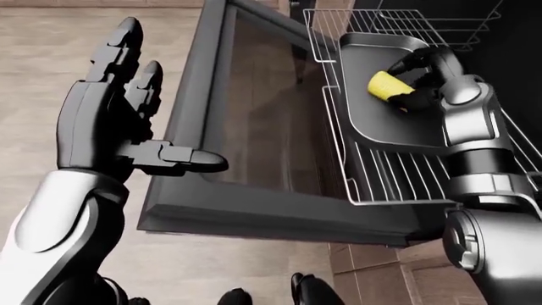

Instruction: Pick the corn from the oven and place it on the plate on the counter.

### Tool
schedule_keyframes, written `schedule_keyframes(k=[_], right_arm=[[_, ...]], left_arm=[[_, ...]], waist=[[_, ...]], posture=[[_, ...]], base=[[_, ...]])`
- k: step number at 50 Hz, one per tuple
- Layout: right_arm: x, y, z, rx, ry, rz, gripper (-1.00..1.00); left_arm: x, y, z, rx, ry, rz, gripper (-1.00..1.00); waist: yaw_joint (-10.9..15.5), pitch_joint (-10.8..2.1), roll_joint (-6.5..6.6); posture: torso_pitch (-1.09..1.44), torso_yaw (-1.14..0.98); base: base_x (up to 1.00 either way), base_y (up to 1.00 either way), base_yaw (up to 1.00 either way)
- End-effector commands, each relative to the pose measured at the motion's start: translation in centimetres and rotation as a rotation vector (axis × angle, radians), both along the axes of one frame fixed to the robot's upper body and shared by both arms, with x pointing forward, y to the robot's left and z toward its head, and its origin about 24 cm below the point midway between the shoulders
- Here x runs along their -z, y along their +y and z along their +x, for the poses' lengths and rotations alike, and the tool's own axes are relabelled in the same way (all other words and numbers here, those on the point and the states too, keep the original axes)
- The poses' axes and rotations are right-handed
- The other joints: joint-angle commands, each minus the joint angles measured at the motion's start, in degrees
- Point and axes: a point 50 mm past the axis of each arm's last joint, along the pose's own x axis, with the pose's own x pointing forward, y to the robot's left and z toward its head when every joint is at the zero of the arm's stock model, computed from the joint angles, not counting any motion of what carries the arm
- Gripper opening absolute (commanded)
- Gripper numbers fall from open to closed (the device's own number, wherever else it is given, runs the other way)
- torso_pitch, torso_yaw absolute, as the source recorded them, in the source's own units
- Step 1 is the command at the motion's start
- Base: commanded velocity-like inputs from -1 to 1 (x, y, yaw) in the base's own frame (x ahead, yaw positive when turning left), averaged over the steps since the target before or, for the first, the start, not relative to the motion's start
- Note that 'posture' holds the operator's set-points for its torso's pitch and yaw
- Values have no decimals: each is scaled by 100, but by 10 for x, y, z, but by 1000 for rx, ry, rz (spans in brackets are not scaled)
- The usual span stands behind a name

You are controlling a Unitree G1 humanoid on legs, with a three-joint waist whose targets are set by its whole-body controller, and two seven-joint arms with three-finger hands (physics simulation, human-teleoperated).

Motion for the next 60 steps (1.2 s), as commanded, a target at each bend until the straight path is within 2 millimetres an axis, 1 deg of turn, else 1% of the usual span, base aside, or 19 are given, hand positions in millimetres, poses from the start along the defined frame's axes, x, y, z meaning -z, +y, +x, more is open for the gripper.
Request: schedule_keyframes(k=[1, 3, 5, 6, 8, 12, 16, 17, 21, 26, 31, 38, 40, 48, 56, 57, 58, 59, 60], right_arm=[[4, 1, 1, -16, 45, -17, -47], [5, 1, 1, -17, 51, -36, -49], [4, 1, 0, -18, 49, -51, -58], [-1, 2, -1, -23, 41, -56, -76], [-10, 5, -2, -35, 17, -55, -99], [-35, 11, -8, -71, -60, -57, -100], [-57, 17, -14, -87, -102, -75, -100], [-59, 17, -15, -87, -107, -78, -100], [-81, 28, -23, -112, -151, -90, -100], [-94, 39, -29, -151, -181, -100, -100], [-106, 55, -37, -203, -210, -104, -100], [-116, 71, -47, -253, -239, -105, -100], [-122, 78, -51, -273, -252, -112, -100], [-137, 95, -63, -324, -280, -133, -100], [-156, 108, -81, -365, -321, -156, -100], [-158, 109, -84, -368, -327, -161, -100], [-159, 110, -85, -371, -330, -163, -100], [-160, 111, -87, -374, -333, -164, -100], [-162, 111, -89, -378, -337, -164, -100]], left_arm=[[-10, 0, -5, 1, -69, 1, 100], [-11, -1, -6, 2, -70, 0, 100], [-11, -1, -6, 2, -70, 0, 100], [-12, -2, -7, 3, -71, 0, 100], [-14, -2, -8, 3, -71, 1, 100], [-18, -4, -10, 4, -67, 3, 100], [-22, -3, -12, 3, -81, -2, 100], [-22, -3, -12, 3, -82, -1, 100], [-23, -2, -13, 3, -86, 6, 100], [-26, -3, -15, 6, -91, 9, 100], [-29, -2, -17, 6, -98, 10, 100], [-35, 1, -20, 5, -106, 7, 100], [-38, 2, -21, 3, -110, 8, 100], [-44, 5, -24, -1, -117, 5, 100], [-61, 9, -32, -4, -146, 5, 100], [-63, 9, -33, -4, -149, 5, 100], [-65, 9, -33, -4, -151, 5, 100], [-65, 10, -34, -5, -153, 4, 100], [-66, 10, -34, -5, -155, 3, 100]], waist=[[0, -166, 19], [7, -182, 17], [15, -196, 20], [19, -201, 23], [32, -208, 27], [43, -183, 43], [46, -111, 76], [46, -93, 87], [45, -45, 120], [36, -19, 126], [26, -12, 135], [-1, 23, 182], [-12, 35, 197], [-78, 109, 276], [-152, 182, 358], [-150, 34, 393], [-191, -46, 419], [-212, -212, 439], [-199, -303, 346]], posture=[[74, 0], [76, 0], [78, 0], [79, 0], [81, 0], [83, 0], [83, 0], [83, 0], [83, 0], [83, 0], [79, 0], [72, 0], [70, 0], [62, 0], [54, 0], [53, 0], [52, 0], [51, 0], [50, 0]], base=[[0, 0, 0], [0, 0, 0], [0, 0, 0], [0, 0, 0], [0, 0, 0], [0, 0, 0], [0, 0, 0], [0, 0, 0], [0, 0, 0], [0, 0, 0], [0, 0, 0], [0, 0, 0], [0, 0, 0], [0, 0, 0], [0, 0, 0], [-12, 0, 0], [-36, 2, 0], [-70, 10, 0], [-88, 15, 0]])
